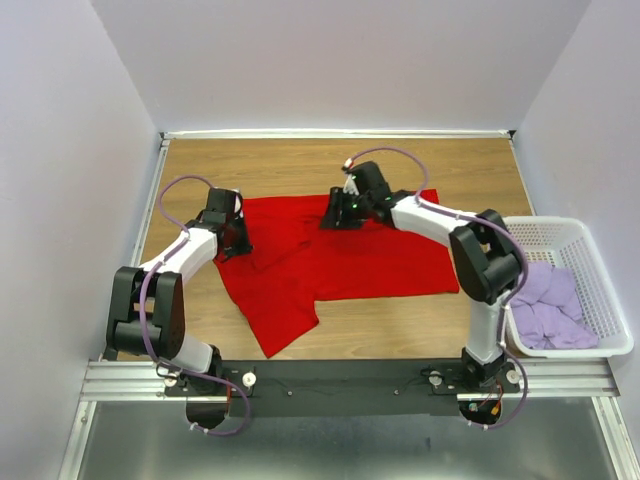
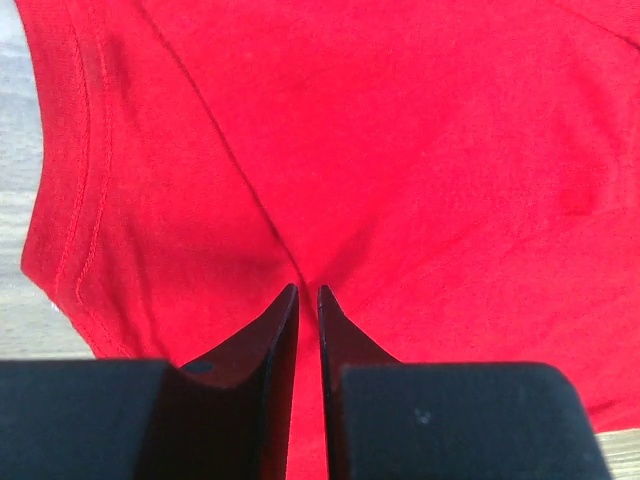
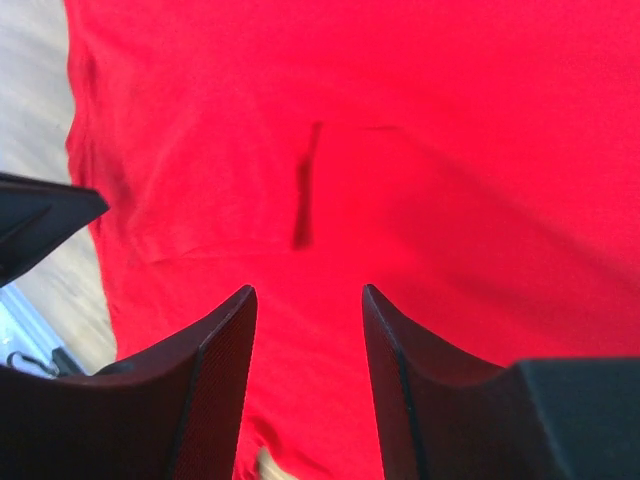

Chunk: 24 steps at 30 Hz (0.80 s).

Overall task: Fold and stack the t-shirts
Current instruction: Fold the tshirt

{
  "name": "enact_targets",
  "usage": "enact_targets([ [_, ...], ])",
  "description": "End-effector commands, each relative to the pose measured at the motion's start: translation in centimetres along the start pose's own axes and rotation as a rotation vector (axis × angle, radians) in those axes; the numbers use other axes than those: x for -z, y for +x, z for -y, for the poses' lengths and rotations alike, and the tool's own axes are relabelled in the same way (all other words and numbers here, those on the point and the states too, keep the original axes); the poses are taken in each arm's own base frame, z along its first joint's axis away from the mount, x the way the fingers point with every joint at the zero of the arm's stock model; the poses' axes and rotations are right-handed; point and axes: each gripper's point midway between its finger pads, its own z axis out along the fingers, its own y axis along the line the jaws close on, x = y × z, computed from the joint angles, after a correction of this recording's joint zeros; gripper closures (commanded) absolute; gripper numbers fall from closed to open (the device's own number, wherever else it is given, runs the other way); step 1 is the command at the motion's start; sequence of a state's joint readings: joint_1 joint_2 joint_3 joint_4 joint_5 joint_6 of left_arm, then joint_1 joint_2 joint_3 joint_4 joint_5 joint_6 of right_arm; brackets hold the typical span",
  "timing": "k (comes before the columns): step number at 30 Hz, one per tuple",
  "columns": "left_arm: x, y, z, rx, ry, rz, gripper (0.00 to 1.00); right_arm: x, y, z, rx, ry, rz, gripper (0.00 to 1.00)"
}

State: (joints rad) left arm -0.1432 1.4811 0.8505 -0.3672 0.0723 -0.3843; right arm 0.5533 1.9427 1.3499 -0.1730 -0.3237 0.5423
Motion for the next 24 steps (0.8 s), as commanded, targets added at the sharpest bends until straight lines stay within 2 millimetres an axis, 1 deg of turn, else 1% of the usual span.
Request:
enact_targets([
  [1, -0.3, -0.7, 0.5, 0.019, 0.022, 0.019, 0.79, -3.0, 0.4, -2.6, -0.027, -0.064, 0.008, 0.47],
  [2, -0.3, -0.6, 0.5, 0.017, 0.025, 0.016, 0.79, -3.4, 0.6, -2.7, -0.036, -0.061, 0.007, 0.47],
  [3, -0.4, -0.6, 0.5, 0.017, 0.025, 0.016, 0.79, -4.1, 1.2, -2.6, -0.05, -0.058, -0.003, 0.5],
  [5, -0.3, -0.6, 0.4, 0.014, 0.022, 0.019, 0.79, -4.7, 1.2, -2.6, -0.066, -0.066, 0.003, 0.53],
  [6, -0.3, -0.7, 0.4, 0.012, 0.019, 0.023, 0.79, -5.2, 1.7, -2.4, -0.07, -0.065, -0.006, 0.54],
  [10, -0.2, -0.7, 0.3, 0.005, 0.017, 0.023, 0.79, -6.1, 2.2, -2.5, -0.07, -0.076, -0.023, 0.55],
  [11, -0.2, -0.7, 0.3, 0.002, 0.017, 0.023, 0.79, -6.1, 2.1, -2.6, -0.07, -0.087, -0.027, 0.56],
  [14, -0.3, -0.6, 0.4, -0.001, 0.021, 0.016, 0.79, -6.6, 2.8, -2.8, -0.07, -0.096, -0.05, 0.56],
  [18, -0.3, -0.6, 0.3, -0.004, 0.021, 0.016, 0.79, -7.1, 4.1, -3.1, -0.08, -0.109, -0.086, 0.56],
  [20, -0.1, -0.7, 0.3, -0.009, 0.02, 0.022, 0.79, -7.3, 4.3, -3.0, -0.086, -0.11, -0.094, 0.56],
  [22, -0.1, -0.6, 0.3, -0.011, 0.018, 0.021, 0.79, -7.6, 4.2, -3.4, -0.083, -0.126, -0.082, 0.56],
  [24, -0.1, -0.6, 0.2, -0.015, 0.015, 0.022, 0.79, -7.7, 4.4, -3.6, -0.079, -0.134, -0.088, 0.61],
])
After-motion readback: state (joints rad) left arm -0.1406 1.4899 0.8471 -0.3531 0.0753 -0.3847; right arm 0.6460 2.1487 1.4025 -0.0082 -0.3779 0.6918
